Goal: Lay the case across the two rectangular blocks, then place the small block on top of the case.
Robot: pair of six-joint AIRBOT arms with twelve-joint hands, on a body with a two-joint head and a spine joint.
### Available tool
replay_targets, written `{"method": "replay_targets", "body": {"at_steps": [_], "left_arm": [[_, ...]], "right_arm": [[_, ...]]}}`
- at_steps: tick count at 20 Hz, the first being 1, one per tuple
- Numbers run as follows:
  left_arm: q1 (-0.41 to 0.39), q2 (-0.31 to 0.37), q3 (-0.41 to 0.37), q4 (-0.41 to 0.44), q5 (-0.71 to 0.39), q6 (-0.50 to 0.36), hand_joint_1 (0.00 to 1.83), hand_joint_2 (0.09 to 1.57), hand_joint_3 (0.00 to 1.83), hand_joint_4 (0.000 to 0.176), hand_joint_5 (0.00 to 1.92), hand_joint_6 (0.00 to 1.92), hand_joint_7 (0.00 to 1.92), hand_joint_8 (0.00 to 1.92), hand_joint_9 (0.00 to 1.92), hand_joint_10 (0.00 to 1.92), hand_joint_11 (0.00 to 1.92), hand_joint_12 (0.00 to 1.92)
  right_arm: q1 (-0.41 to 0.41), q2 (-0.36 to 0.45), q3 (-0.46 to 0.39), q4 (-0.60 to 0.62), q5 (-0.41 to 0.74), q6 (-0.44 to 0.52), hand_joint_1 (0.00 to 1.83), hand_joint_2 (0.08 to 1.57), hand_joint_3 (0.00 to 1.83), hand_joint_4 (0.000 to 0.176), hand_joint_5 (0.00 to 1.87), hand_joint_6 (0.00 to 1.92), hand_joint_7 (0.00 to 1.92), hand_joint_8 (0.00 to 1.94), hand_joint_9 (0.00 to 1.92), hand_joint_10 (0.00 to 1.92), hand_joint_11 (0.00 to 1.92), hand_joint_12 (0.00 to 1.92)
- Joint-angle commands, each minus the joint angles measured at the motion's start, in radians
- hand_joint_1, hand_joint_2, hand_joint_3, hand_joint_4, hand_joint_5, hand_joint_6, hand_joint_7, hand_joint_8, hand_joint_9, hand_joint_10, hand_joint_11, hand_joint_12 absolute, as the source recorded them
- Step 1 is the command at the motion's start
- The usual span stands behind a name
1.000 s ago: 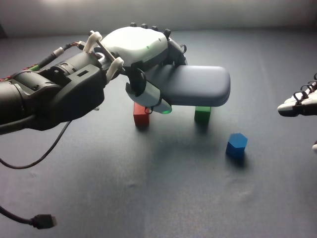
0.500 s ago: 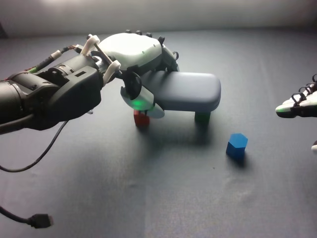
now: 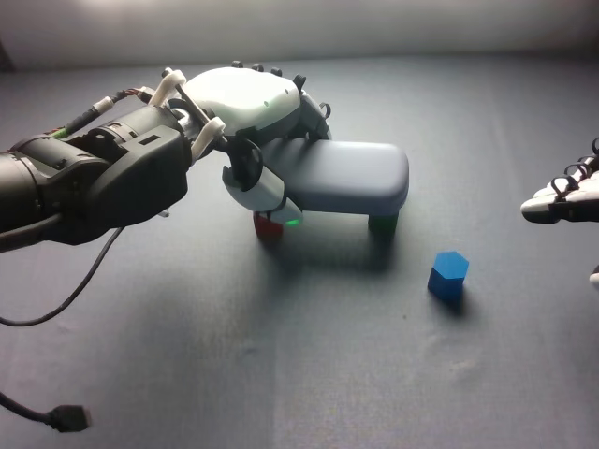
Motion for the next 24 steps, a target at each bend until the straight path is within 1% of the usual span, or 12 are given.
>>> {"method": "replay_targets", "body": {"at_steps": [1, 5, 11, 14, 15, 17, 18, 19, 20, 21, 22, 24], "left_arm": [[-0.01, 0.0, 0.003, 0.001, -0.119, 0.001, 1.13, 0.99, 0.0, 0.0, 0.81, 0.03, 0.89, 0.05, 0.96, 0.01, 0.75, 0.73], [-0.01, -0.001, 0.003, -0.001, -0.119, 0.001, 1.02, 0.92, 0.0, 0.0, 0.7, 0.0, 0.72, 0.0, 0.84, 0.0, 0.68, 0.7], [-0.006, 0.006, -0.011, -0.007, -0.135, 0.002, 0.88, 0.87, 0.0, 0.0, 0.52, 0.0, 0.57, 0.0, 0.69, 0.0, 0.38, 1.02], [0.001, 0.031, -0.044, -0.007, -0.176, 0.002, 0.86, 0.84, 0.0, 0.023, 0.45, 0.0, 0.5, 0.0, 0.6, 0.0, 0.28, 1.13], [0.006, 0.047, -0.063, -0.007, -0.2, 0.002, 0.89, 0.83, 0.0, 0.006, 0.46, 0.0, 0.52, 0.0, 0.61, 0.0, 0.32, 1.09], [0.021, 0.093, -0.117, -0.001, -0.264, 0.002, 0.91, 0.86, 0.0, 0.0, 0.45, 0.0, 0.51, 0.0, 0.6, 0.0, 0.24, 1.14], [0.033, 0.121, -0.151, 0.002, -0.314, 0.002, 0.88, 0.88, 0.0, 0.025, 0.4, 0.0, 0.45, 0.0, 0.49, 0.0, 0.05, 1.17], [0.047, 0.147, -0.184, 0.002, -0.364, 0.002, 0.88, 0.89, 0.0, 0.043, 0.38, 0.0, 0.43, 0.0, 0.45, 0.0, 0.01, 1.09], [0.057, 0.168, -0.207, 0.004, -0.402, 0.002, 0.88, 0.91, 0.01, 0.096, 0.35, 0.0, 0.37, 0.0, 0.35, 0.01, 0.0, 0.93], [0.072, 0.192, -0.234, 0.006, -0.446, 0.002, 0.84, 0.92, 0.0, 0.135, 0.33, 0.0, 0.32, 0.0, 0.28, 0.0, 0.0, 0.8], [0.089, 0.221, -0.265, 0.007, -0.495, 0.002, 0.8, 0.9, 0.0, 0.153, 0.34, 0.0, 0.32, 0.0, 0.28, 0.0, 0.0, 0.82], [0.132, 0.282, -0.326, 0.008, -0.591, 0.001, 0.7, 0.91, 0.0, 0.131, 0.31, 0.0, 0.32, 0.0, 0.29, 0.0, 0.0, 0.82]], "right_arm": [[0.013, -0.002, 0.006, 0.032, 0.112, 0.009, 0.76, 1.32, 0.0, 0.0, 0.44, 0.0, 0.45, 0.0, 0.43, 0.0, 0.03, 0.99], [0.013, -0.002, 0.006, 0.032, 0.112, 0.011, 0.68, 1.33, 0.0, 0.0, 0.44, 0.0, 0.44, 0.0, 0.41, 0.0, 0.03, 0.94], [0.013, -0.002, 0.006, 0.032, 0.112, 0.016, 0.7, 1.34, 0.0, 0.0, 0.41, 0.0, 0.4, 0.0, 0.37, 0.0, 0.0, 0.96], [0.013, -0.002, 0.005, 0.032, 0.112, 0.019, 0.66, 1.34, 0.0, 0.0, 0.4, 0.0, 0.39, 0.0, 0.38, 0.0, 0.0, 0.95], [0.013, -0.002, 0.005, 0.032, 0.112, 0.02, 0.68, 1.34, 0.0, 0.0, 0.4, 0.0, 0.39, 0.0, 0.37, 0.0, 0.0, 0.95], [0.014, -0.002, 0.005, 0.029, 0.112, 0.021, 0.77, 1.31, 0.0, 0.0, 0.44, 0.01, 0.43, 0.0, 0.4, 0.01, 0.0, 0.99], [0.018, -0.002, 0.005, 0.025, 0.112, 0.021, 0.74, 1.31, 0.0, 0.0, 0.41, 0.0, 0.39, 0.0, 0.35, 0.0, 0.0, 0.88], [0.021, -0.003, 0.005, 0.02, 0.112, 0.021, 0.77, 1.3, 0.0, 0.0, 0.4, 0.0, 0.38, 0.0, 0.34, 0.0, 0.0, 0.84], [0.023, -0.004, 0.005, 0.016, 0.112, 0.022, 0.78, 1.3, 0.0, 0.0, 0.39, 0.0, 0.37, 0.0, 0.31, 0.01, 0.0, 0.76], [0.028, -0.006, 0.005, 0.012, 0.11, 0.022, 0.8, 1.25, 0.0, 0.0, 0.43, 0.0, 0.41, 0.0, 0.36, 0.01, 0.0, 0.85], [0.036, -0.009, 0.006, 0.003, 0.106, 0.022, 0.8, 1.24, 0.0, 0.0, 0.43, 0.0, 0.42, 0.0, 0.39, 0.01, 0.0, 0.93], [0.061, -0.018, 0.01, -0.021, 0.088, 0.023, 0.85, 1.18, 0.0, 0.0, 0.45, 0.0, 0.45, 0.0, 0.46, 0.01, 0.06, 1.02]]}}
